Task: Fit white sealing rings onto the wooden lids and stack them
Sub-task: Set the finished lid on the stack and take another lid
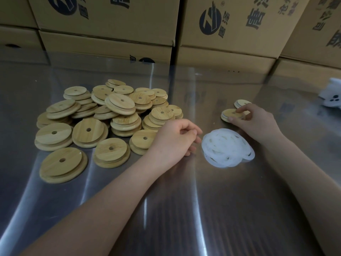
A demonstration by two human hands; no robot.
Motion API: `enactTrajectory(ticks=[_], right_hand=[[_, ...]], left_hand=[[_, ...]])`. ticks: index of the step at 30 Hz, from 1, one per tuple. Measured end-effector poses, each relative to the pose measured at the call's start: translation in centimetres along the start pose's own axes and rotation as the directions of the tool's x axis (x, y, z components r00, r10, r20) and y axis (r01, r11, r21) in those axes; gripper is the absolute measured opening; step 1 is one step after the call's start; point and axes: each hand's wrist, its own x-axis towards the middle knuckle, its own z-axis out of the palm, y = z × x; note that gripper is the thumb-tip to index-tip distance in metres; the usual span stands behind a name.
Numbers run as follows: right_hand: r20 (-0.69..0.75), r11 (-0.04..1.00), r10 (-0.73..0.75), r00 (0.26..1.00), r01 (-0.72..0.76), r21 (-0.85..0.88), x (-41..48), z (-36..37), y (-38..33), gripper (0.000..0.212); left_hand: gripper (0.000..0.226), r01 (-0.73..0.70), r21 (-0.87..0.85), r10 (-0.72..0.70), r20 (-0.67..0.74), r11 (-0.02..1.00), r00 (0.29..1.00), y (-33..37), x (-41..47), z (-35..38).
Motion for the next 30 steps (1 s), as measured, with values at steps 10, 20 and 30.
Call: enactTrajectory(ticks=[10, 20, 30], right_hand=[[0.039, 0.963, -0.06, 0.997, 0.068, -0.261, -0.3, 0.3, -0.6, 0.041], [0.007, 0.954, -0.074, 0.997, 0.073, -0.289, -0.2, 0.8, -0.5, 0.04], [-0.105, 0.948, 0.106, 0.989, -0.133, -0.29, 0.4, 0.8, 0.5, 0.047]], left_hand=[[0.024, -0.004, 0.025, 0.004, 0.002, 1.0, 1.0, 0.0, 0.0, 0.0], [0.025, -0.004, 0.027, 0.004, 0.005, 1.0, 1.0, 0.0, 0.0, 0.0], [0.021, -0.141, 0.189, 0.155, -0.059, 0.972, 0.986, -0.2, 0.0, 0.0]])
